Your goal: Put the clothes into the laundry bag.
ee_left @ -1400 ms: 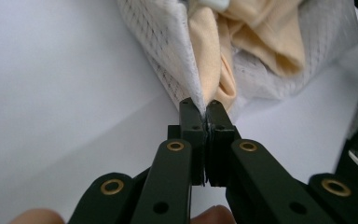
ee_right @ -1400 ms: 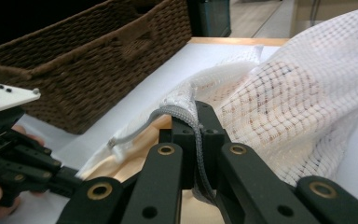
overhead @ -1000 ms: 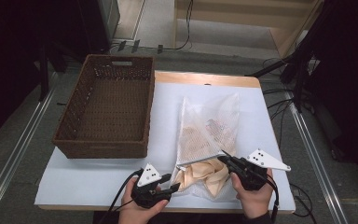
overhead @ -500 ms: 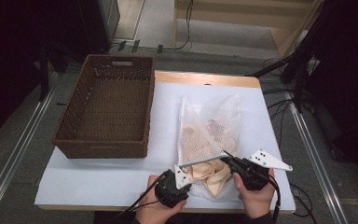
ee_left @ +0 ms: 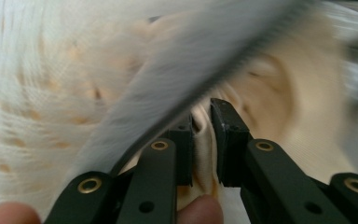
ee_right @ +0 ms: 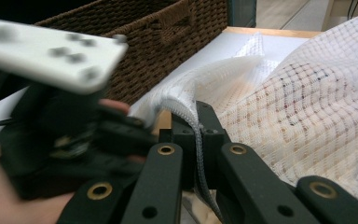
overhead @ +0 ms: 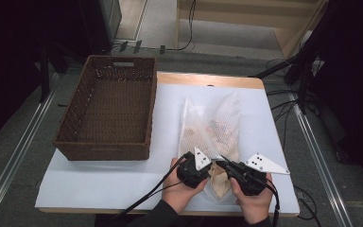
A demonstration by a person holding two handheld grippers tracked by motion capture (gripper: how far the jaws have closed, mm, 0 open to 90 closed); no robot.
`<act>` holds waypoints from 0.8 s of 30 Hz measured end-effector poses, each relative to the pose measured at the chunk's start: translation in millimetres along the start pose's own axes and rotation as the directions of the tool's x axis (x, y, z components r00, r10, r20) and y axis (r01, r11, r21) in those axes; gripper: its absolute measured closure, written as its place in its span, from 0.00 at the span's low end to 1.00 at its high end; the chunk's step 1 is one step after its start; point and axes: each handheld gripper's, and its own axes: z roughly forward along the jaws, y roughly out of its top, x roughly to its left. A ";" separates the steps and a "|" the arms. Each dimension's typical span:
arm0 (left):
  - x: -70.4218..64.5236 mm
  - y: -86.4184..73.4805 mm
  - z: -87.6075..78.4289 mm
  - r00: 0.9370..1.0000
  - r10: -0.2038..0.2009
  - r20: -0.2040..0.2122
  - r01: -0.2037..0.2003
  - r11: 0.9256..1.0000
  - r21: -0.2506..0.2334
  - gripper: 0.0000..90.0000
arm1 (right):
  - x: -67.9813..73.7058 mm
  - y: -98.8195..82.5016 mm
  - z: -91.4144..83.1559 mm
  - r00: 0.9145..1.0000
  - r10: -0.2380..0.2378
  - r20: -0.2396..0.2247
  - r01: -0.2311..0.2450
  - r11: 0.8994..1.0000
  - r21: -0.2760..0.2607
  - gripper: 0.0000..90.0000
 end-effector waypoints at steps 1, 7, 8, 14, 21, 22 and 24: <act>0.6 1.2 2.3 0.998 0.001 -0.068 0.000 1.000 0.008 0.89 | -1.0 -0.8 -0.2 1.000 -0.001 -0.001 0.001 1.000 0.001 1.00; 8.8 0.3 4.8 0.989 -0.092 -0.117 0.088 0.995 -0.039 0.92 | -1.1 -4.1 0.6 1.000 -0.015 0.003 0.015 1.000 0.014 1.00; 13.3 -0.5 2.5 0.992 -0.115 -0.047 0.113 0.993 -0.038 0.89 | -1.4 -4.1 0.4 1.000 -0.012 0.004 0.012 1.000 0.016 1.00; 17.0 -10.5 -27.4 0.987 -0.091 0.132 0.094 0.995 -0.022 0.58 | -9.5 -3.2 -2.3 1.000 0.012 0.018 -0.012 1.000 0.004 1.00; 3.0 -20.5 -4.0 0.995 0.026 0.099 -0.040 0.988 0.146 0.38 | -6.4 -3.4 3.4 1.000 0.010 0.016 -0.010 1.000 0.017 1.00; 0.6 -20.1 -3.9 0.997 0.049 0.065 -0.058 0.987 0.151 0.46 | -5.2 -4.0 4.6 1.000 0.002 0.011 -0.002 1.000 0.017 1.00; 2.8 -16.2 -3.5 0.999 0.005 0.048 -0.013 0.987 0.158 0.64 | -3.9 -4.0 5.5 1.000 0.000 0.008 0.000 1.000 0.015 1.00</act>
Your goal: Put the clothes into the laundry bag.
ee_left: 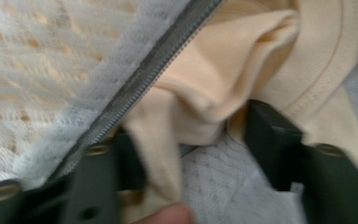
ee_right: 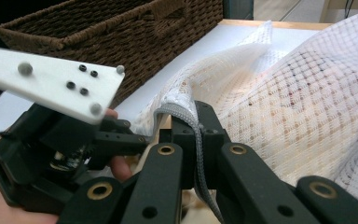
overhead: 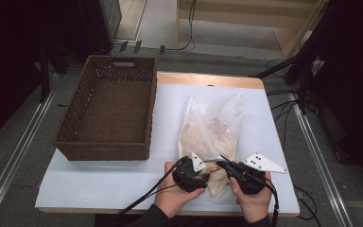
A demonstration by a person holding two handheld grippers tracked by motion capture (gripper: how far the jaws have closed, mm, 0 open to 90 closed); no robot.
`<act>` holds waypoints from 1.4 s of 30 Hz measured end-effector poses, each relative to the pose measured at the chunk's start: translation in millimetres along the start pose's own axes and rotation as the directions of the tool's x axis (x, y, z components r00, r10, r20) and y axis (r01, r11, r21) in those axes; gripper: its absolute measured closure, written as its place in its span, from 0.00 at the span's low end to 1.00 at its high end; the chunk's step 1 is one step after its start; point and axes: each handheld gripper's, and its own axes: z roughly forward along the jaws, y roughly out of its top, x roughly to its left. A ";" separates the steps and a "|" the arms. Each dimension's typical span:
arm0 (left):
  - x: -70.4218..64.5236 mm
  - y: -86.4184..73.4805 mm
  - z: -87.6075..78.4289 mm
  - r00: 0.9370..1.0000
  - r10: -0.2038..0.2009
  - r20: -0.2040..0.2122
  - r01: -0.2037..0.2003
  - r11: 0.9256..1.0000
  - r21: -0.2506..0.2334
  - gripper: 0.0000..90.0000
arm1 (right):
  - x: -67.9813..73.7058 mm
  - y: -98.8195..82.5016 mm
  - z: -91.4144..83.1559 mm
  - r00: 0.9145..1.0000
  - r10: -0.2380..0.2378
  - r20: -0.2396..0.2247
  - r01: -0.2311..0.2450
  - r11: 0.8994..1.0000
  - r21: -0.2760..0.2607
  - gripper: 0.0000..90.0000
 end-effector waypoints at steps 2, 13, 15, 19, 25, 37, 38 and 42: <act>4.3 3.5 1.8 0.999 -0.035 0.005 0.035 0.999 0.003 0.85 | 0.7 0.1 -0.5 1.000 0.013 -0.005 -0.013 1.000 -0.003 1.00; 9.4 20.7 11.3 0.979 -0.202 -0.019 0.186 0.932 -0.312 0.91 | 6.9 1.0 -2.2 0.998 0.029 -0.053 -0.030 1.000 -0.009 1.00; 12.3 19.0 27.9 0.965 -0.255 -0.066 0.232 0.940 -0.250 0.91 | 9.4 0.4 -1.1 0.998 0.028 -0.063 -0.028 1.000 0.000 1.00; 18.3 27.1 24.2 0.973 -0.228 0.033 0.230 0.959 -0.168 0.82 | 11.7 -2.5 2.3 0.999 0.004 -0.053 -0.003 1.000 0.017 1.00; 33.7 8.8 -8.3 0.934 -0.250 0.257 0.314 0.916 -0.249 0.56 | -5.1 -0.2 -3.9 0.999 0.036 -0.015 -0.036 0.999 -0.004 1.00; -3.5 7.5 16.0 0.997 -0.062 0.041 0.064 0.996 -0.060 0.49 | -7.7 0.4 -2.8 0.999 0.046 -0.014 -0.046 0.999 -0.008 1.00; -2.0 9.4 16.7 0.995 -0.091 0.045 0.094 0.993 -0.069 0.61 | -7.1 0.4 -3.0 0.999 0.047 -0.017 -0.047 0.999 -0.007 1.00; 0.5 17.7 18.2 0.987 -0.134 0.094 0.144 0.982 -0.119 0.86 | -3.4 -0.2 -2.8 0.999 0.044 -0.026 -0.044 0.999 -0.006 1.00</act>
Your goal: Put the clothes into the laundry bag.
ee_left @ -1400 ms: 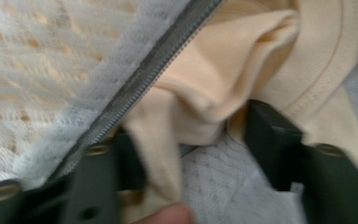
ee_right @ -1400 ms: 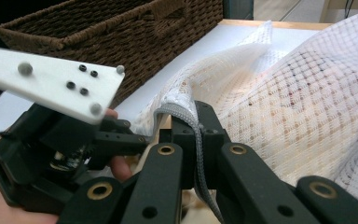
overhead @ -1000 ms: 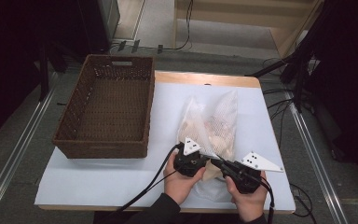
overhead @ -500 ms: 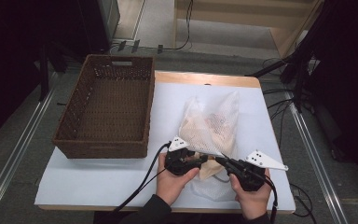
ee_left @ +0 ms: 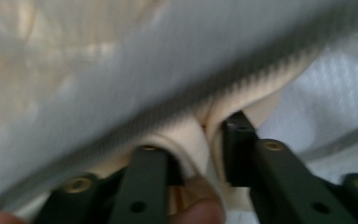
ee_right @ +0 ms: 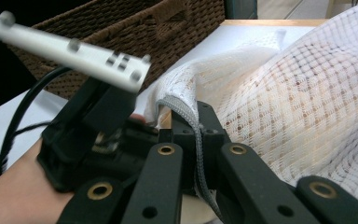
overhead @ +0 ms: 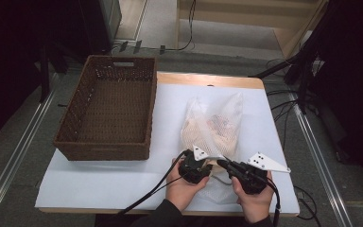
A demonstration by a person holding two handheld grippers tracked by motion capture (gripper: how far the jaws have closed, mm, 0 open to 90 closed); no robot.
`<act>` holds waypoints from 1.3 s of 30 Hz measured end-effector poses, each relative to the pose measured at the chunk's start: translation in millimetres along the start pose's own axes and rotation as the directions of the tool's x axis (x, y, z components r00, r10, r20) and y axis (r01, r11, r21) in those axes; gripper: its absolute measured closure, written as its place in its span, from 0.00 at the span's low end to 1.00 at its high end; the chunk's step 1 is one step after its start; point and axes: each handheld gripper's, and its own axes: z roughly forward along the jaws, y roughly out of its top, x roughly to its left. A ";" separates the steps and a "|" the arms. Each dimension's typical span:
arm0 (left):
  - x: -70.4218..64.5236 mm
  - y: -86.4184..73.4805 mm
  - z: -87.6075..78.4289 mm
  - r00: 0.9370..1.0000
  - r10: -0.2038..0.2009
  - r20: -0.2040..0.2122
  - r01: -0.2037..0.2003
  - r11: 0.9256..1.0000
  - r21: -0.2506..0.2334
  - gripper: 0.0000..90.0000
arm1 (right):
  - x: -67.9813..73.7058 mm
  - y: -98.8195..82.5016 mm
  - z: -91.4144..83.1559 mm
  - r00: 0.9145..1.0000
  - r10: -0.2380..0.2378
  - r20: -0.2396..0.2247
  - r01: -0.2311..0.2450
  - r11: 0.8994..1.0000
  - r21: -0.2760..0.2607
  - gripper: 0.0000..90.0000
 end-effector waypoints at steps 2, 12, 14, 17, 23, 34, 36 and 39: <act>-2.0 4.5 0.6 1.000 -0.011 0.014 0.012 0.998 -0.054 0.88 | 2.3 0.6 -0.2 1.000 0.000 -0.004 0.000 1.000 -0.002 1.00; 14.9 15.9 19.3 0.965 -0.255 -0.066 0.223 0.924 -0.310 0.88 | 11.8 3.4 -2.4 0.999 -0.006 -0.045 0.006 1.000 -0.011 1.00; 24.8 19.6 34.0 0.949 -0.316 0.015 0.315 0.937 -0.149 0.85 | 13.1 1.9 -0.2 0.999 -0.005 -0.047 0.005 1.000 0.003 1.00; 24.3 22.5 36.2 0.964 -0.248 0.095 0.253 0.967 -0.034 0.68 | 9.1 -1.5 2.1 0.999 0.000 -0.034 0.001 1.000 0.014 1.00; 19.2 6.8 -3.0 0.980 -0.101 0.174 0.117 0.990 -0.084 0.46 | -3.9 3.0 -6.8 0.999 0.034 -0.015 -0.034 0.999 -0.018 1.00; 17.7 -10.6 -13.5 0.998 0.046 -0.030 -0.043 0.994 0.097 0.63 | -7.5 5.9 -9.0 0.999 0.037 0.002 -0.037 0.999 -0.033 1.00; 8.3 -12.6 -10.2 0.989 0.123 -0.085 -0.116 0.990 0.082 0.63 | -5.5 5.4 -7.9 1.000 0.030 0.002 -0.030 0.999 -0.028 1.00; 7.1 -5.7 -4.2 0.989 0.102 -0.105 -0.093 0.991 0.094 0.85 | -5.6 5.0 -6.8 1.000 0.031 -0.003 -0.031 0.999 -0.027 1.00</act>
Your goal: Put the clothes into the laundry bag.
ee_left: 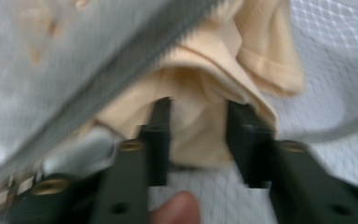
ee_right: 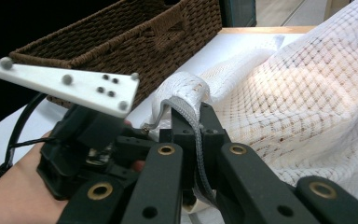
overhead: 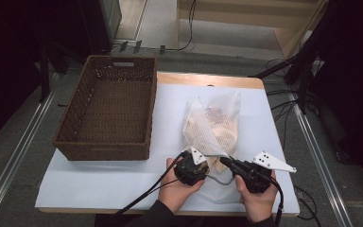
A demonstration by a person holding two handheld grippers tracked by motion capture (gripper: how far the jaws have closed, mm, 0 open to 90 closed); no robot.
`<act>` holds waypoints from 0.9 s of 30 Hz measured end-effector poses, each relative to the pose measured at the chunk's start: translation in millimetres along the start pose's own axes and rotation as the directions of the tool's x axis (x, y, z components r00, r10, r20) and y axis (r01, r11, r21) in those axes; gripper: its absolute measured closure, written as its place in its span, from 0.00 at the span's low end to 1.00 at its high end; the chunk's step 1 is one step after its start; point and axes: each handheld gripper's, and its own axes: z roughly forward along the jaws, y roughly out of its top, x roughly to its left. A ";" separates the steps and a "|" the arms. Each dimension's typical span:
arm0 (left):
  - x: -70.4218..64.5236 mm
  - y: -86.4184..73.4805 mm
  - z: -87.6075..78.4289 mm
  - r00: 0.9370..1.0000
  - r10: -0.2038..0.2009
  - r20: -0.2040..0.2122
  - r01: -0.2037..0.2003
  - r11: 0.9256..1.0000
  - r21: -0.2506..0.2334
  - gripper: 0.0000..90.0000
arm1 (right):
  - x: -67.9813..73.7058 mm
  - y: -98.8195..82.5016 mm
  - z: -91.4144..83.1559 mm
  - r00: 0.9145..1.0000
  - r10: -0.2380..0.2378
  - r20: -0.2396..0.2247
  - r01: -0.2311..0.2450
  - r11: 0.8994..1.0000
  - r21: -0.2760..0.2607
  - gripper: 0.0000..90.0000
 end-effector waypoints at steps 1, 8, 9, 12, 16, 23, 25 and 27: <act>1.4 2.7 2.6 0.999 -0.024 0.024 0.024 1.000 0.002 0.95 | 0.2 -0.2 0.4 1.000 -0.001 -0.004 0.001 1.000 0.000 1.00; 4.5 25.4 26.2 0.983 -0.162 0.087 0.166 0.985 -0.040 1.00 | 5.0 -1.2 1.1 1.000 -0.002 -0.012 0.002 1.000 0.005 1.00; 8.0 28.2 28.4 0.979 -0.194 0.069 0.198 0.978 -0.060 1.00 | 5.5 -1.8 1.6 1.000 -0.005 -0.014 0.005 1.000 0.007 1.00; 19.2 33.3 35.5 0.955 -0.298 0.017 0.297 0.947 -0.120 1.00 | 7.1 -3.2 2.9 1.000 -0.011 -0.020 0.012 1.000 0.018 1.00; 22.0 34.8 36.6 0.949 -0.297 0.108 0.306 0.948 -0.083 0.96 | 7.7 -4.5 4.4 1.000 -0.023 -0.013 0.024 0.999 0.022 1.00; 24.2 15.2 -4.5 0.951 -0.192 0.244 0.220 0.971 -0.093 0.74 | -3.8 -1.2 -2.9 1.000 0.005 0.002 -0.005 1.000 -0.003 1.00; 20.1 9.4 -11.1 0.954 -0.140 0.265 0.164 0.984 -0.073 0.69 | -2.4 -0.7 -2.6 1.000 0.007 0.003 -0.007 1.000 -0.006 1.00; 12.7 3.8 -12.9 0.955 -0.064 0.289 0.083 0.995 -0.054 0.62 | -0.9 -0.5 -1.7 1.000 0.000 0.001 0.000 1.000 -0.004 1.00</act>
